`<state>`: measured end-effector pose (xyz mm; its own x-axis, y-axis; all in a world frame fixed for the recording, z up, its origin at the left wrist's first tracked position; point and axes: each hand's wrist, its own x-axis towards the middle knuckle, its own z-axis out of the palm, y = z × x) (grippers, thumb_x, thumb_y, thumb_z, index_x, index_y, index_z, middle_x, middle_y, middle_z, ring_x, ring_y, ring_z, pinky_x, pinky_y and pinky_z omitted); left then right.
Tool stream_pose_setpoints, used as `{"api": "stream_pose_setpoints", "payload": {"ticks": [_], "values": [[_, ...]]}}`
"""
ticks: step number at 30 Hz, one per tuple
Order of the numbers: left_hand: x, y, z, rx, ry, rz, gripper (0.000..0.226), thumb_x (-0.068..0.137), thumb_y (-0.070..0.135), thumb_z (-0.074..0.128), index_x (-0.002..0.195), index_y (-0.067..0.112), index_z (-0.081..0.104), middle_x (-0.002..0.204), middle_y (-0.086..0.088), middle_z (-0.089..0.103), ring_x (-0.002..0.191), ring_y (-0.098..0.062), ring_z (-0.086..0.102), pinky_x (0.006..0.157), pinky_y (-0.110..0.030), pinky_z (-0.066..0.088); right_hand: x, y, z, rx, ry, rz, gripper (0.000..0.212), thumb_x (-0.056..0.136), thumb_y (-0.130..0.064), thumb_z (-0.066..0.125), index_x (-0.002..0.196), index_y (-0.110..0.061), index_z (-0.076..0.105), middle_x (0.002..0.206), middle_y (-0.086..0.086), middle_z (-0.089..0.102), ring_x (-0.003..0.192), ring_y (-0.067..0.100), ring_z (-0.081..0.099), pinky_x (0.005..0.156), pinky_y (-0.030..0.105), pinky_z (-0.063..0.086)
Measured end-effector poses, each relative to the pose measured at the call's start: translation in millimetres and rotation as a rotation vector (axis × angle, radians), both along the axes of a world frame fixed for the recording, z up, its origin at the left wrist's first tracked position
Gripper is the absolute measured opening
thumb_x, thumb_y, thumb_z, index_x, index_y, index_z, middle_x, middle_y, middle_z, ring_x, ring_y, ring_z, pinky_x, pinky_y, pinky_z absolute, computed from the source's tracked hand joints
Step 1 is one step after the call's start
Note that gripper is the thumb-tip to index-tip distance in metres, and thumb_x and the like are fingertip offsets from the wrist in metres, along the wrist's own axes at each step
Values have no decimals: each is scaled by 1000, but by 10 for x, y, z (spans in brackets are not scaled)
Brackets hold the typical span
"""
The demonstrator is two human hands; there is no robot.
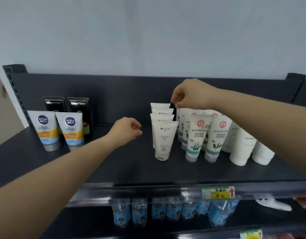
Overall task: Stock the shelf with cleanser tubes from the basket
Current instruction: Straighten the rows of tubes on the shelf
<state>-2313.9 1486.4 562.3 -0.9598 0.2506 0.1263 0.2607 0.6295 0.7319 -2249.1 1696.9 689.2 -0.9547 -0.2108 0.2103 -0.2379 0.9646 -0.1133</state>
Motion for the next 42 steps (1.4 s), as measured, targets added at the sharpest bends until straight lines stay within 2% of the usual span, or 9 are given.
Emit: {"api": "stream_pose_setpoints", "payload": {"ticks": [4,6,9,13,18,25,30,37,42], "values": [[-379,171,-209,13,-16,-5,30,81,17,72,110,15,65,102,0,69,91,-14,66,87,-32,54,-473,-44,-110,79,-20,14,25,85,-12,65,109,-12,69,106,-1,69,99,15,63,80,22,45],[-512,233,-307,3,-35,-6,35,79,19,74,112,14,64,104,2,68,95,-12,64,85,-26,50,-650,-61,-160,115,-42,23,27,85,-13,66,112,-13,68,109,0,68,100,16,62,83,23,47],[-649,313,-423,3,-79,-42,39,77,23,77,114,16,65,106,3,69,96,-10,64,84,-25,49,-853,-75,-250,157,-85,44,30,85,-14,67,115,-13,66,111,1,67,101,17,62,87,26,49],[-705,388,-462,21,-95,-106,33,76,22,76,108,18,67,100,5,69,92,-8,65,80,-23,49,-989,-78,-351,185,-107,61,31,85,-15,68,116,-12,65,112,1,66,101,16,62,82,21,46],[-694,438,-487,19,-105,-186,25,78,17,75,102,19,68,93,8,70,84,0,63,70,-14,46,-1073,-56,-424,202,-155,61,30,86,-17,67,116,-11,65,112,2,66,100,17,61,82,23,46],[-675,469,-482,41,-71,-209,17,79,16,74,88,27,64,83,15,65,80,1,61,66,-14,44,-1088,-22,-445,168,-144,75,30,86,-16,67,115,-12,65,113,1,66,102,16,60,80,20,42],[-664,499,-468,46,-41,-223,23,81,12,71,77,31,59,78,16,62,75,3,58,61,-12,41,-1102,-15,-454,154,-127,73,31,85,-15,67,116,-12,65,115,1,65,104,15,59,82,20,42],[-676,502,-456,65,-49,-272,28,82,11,69,77,36,58,80,17,62,77,3,59,68,-15,44,-1107,-20,-456,152,-109,74,31,84,-14,69,115,-11,66,113,2,66,103,16,60,83,22,44],[-664,501,-460,108,-53,-267,27,82,11,69,76,35,59,78,17,64,74,4,59,66,-14,43,-1113,-16,-452,132,-98,67,29,82,-14,71,111,-10,68,109,1,67,100,16,61,86,25,48]]}}
